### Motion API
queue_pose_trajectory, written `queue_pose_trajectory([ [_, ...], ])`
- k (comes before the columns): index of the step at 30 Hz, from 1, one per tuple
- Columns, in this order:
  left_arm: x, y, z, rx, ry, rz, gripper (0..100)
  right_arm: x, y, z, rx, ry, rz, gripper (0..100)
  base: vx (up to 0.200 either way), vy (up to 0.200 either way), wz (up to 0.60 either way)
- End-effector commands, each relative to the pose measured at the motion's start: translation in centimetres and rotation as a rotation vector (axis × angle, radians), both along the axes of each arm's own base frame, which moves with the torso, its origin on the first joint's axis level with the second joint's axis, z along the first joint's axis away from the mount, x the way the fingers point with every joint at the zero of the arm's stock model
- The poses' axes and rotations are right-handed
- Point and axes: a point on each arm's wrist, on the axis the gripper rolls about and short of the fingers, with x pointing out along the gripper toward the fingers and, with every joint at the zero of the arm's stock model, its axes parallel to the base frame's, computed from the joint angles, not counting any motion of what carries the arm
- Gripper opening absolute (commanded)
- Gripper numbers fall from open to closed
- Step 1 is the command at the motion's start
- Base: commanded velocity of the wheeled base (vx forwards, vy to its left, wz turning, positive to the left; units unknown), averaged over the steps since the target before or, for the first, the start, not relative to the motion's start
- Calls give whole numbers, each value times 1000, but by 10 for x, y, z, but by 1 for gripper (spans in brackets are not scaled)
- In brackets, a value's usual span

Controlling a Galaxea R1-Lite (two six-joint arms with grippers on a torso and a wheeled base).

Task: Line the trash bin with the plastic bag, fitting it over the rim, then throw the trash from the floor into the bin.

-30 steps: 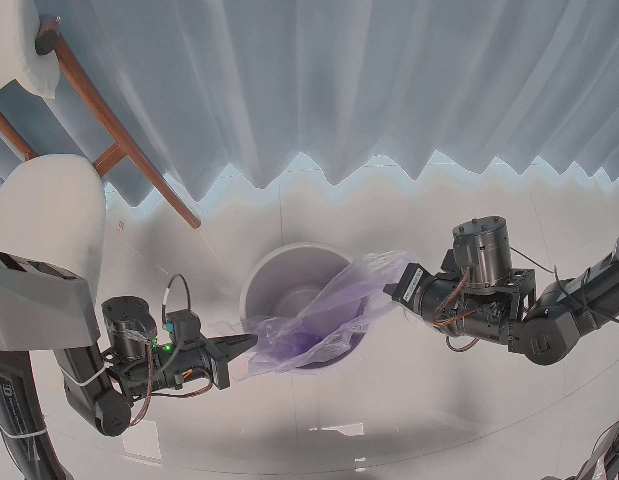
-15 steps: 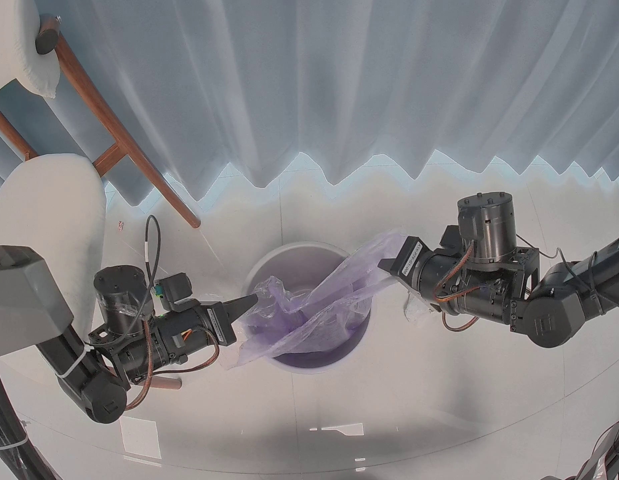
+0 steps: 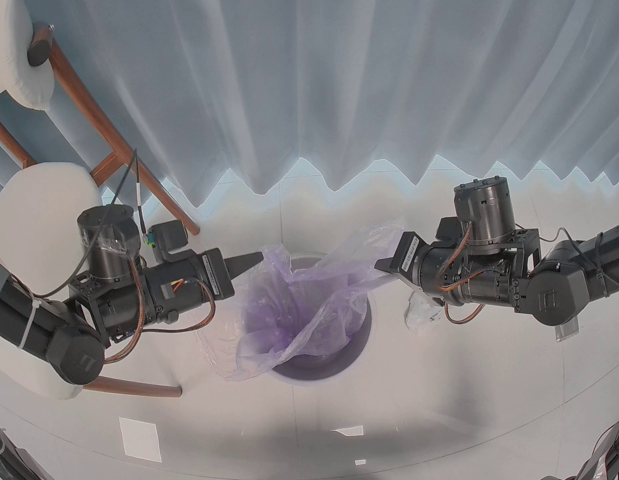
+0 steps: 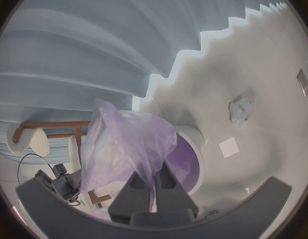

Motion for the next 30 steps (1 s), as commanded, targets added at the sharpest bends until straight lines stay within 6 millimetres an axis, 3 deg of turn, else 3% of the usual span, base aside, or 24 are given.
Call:
queue_pose_trajectory([
  [1,-1,-1,19,-23,-47,11,0,1,0,4,-4,-7,4,0,200,0,0],
  [9,-16,-7,21,-5,37,61,0,-10,-7,10,-38,20,24,0,0,0,0],
  [15,-30,-19,33,-147,94,87,0,-14,-10,9,-45,50,42,0,0,0,0],
  [21,-49,-18,25,-170,120,43,0,-17,-12,1,-67,76,44,0,0,0,0],
  [24,-48,-19,27,-177,115,40,0,-17,-13,1,-75,69,48,0,0,0,0],
  [30,-31,-31,51,-165,101,48,0,-2,-20,12,-41,56,34,0,0,0,0],
])
